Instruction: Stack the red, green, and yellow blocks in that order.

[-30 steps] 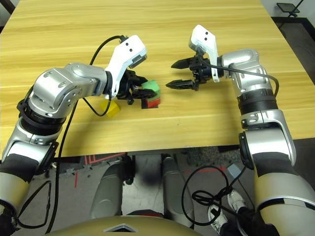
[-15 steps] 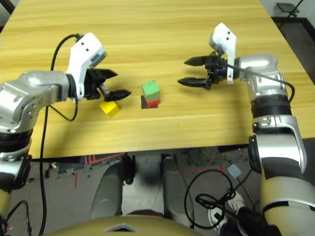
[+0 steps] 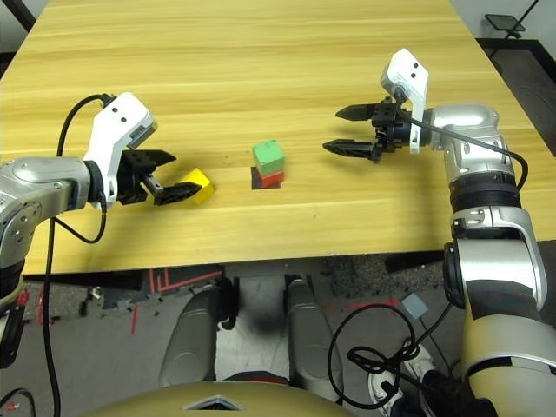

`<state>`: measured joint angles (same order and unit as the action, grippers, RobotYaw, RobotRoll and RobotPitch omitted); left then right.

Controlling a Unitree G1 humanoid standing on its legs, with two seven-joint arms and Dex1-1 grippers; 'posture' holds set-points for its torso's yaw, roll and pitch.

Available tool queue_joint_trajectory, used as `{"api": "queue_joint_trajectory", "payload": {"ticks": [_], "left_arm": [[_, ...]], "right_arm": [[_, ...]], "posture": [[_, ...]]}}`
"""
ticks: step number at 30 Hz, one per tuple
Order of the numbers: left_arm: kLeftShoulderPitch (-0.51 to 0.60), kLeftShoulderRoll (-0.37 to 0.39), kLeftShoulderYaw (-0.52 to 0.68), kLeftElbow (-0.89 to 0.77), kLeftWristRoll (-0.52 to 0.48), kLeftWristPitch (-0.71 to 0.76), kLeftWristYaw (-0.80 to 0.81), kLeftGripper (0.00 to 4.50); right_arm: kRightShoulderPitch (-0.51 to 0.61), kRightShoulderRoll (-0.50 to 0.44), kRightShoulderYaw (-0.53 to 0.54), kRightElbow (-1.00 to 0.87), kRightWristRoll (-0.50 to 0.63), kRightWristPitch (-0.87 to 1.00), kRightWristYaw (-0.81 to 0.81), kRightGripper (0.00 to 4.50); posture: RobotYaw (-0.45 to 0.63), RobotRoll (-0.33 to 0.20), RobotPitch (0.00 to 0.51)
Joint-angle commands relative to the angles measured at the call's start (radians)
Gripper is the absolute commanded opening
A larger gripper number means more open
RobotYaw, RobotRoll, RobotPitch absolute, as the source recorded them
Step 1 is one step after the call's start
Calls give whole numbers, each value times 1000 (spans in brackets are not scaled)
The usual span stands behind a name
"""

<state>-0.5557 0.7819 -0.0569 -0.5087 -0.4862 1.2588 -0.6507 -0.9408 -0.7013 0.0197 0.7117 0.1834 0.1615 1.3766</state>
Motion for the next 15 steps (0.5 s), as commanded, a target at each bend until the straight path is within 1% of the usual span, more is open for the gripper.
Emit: {"api": "queue_joint_trajectory", "payload": {"ticks": [1, 8, 13, 15], "left_arm": [[18, -3, -29, 20, 7, -31, 1, 4456], [14, -1, -79, 63, 31, -78, -4, 4456], [16, -6, -112, 66, 32, -75, -2, 4456], [16, -17, -118, 65, 33, -73, 6, 4086]], "right_arm": [[2, -9, -9, 1, 2, 1, -3, 4500], [3, -5, -9, -3, 5, 4, -5, 4500], [-3, 1, -8, 4, 6, 1, -9, 4500], [-3, 2, -8, 4, 8, 1, -10, 4500]], "posture": [[140, 9, 208], [139, 16, 212], [138, 20, 215], [138, 19, 215]]}}
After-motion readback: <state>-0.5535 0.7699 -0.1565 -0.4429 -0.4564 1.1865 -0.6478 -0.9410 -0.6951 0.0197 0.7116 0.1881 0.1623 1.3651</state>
